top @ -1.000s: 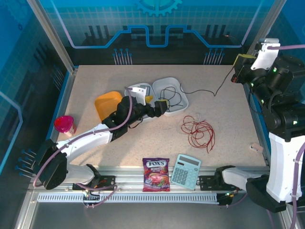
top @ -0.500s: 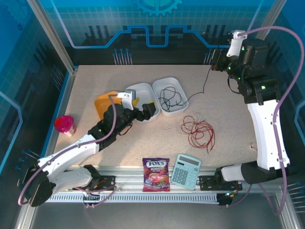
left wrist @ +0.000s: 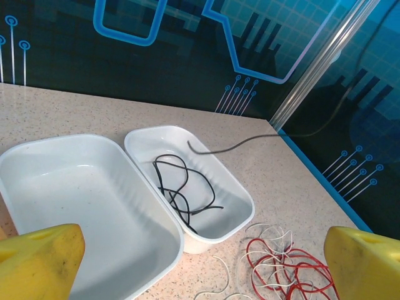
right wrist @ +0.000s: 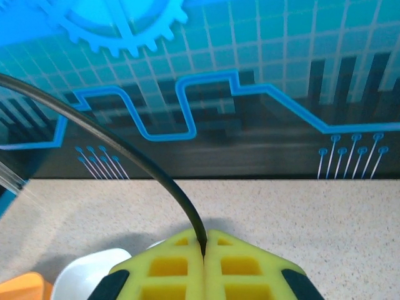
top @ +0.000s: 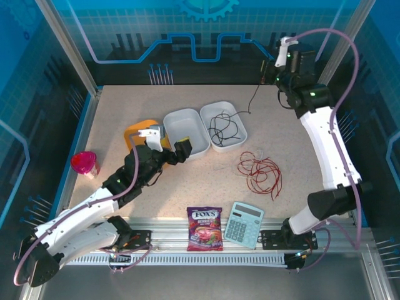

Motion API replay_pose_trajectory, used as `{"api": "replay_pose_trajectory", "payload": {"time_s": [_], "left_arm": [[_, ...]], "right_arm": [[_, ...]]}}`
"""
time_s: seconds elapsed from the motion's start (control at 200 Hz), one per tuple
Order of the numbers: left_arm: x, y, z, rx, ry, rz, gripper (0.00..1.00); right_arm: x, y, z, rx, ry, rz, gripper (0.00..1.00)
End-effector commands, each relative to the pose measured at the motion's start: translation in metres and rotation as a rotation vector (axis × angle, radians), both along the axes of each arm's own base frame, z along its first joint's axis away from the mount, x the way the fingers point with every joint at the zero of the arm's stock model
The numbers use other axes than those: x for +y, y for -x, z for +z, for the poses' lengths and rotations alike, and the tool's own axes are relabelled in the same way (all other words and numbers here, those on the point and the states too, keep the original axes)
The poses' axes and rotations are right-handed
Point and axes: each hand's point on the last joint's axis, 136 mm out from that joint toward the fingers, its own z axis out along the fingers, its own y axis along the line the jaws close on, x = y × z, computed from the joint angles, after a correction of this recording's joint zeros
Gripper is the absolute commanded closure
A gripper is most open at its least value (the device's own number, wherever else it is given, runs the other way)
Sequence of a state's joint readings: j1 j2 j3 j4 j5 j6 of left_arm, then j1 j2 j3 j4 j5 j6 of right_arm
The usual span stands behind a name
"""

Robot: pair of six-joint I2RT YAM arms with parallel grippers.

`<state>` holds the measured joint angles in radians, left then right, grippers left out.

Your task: Untangle the cables

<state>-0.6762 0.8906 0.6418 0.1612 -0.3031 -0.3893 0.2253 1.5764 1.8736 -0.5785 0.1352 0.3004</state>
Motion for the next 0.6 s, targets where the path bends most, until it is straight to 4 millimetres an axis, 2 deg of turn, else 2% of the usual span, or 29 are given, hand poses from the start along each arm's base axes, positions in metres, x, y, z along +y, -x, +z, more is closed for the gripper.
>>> {"api": "replay_pose_trajectory", "payload": {"time_s": [0.0, 0.11, 0.24, 0.43, 0.59], "left_arm": [[0.007, -0.001, 0.0, -0.012, -0.023, 0.025, 0.01], [0.005, -0.002, -0.001, -0.008, -0.021, 0.018, 0.01], [0.005, -0.002, -0.003, -0.005, -0.015, 0.017, 0.01], [0.004, -0.002, -0.005, 0.0, -0.009, 0.017, 0.01], [0.002, -0.002, -0.008, 0.009, -0.011, 0.009, 0.01]], "right_arm": [[0.008, -0.02, -0.027, 0.033, 0.012, -0.023, 1.0], [0.012, -0.032, -0.056, 0.084, 0.052, -0.033, 1.0], [0.022, -0.04, -0.074, 0.102, 0.09, -0.036, 1.0], [0.049, -0.039, -0.102, 0.183, 0.087, 0.003, 1.0], [0.057, -0.039, -0.135, 0.294, 0.113, 0.0, 1.0]]}}
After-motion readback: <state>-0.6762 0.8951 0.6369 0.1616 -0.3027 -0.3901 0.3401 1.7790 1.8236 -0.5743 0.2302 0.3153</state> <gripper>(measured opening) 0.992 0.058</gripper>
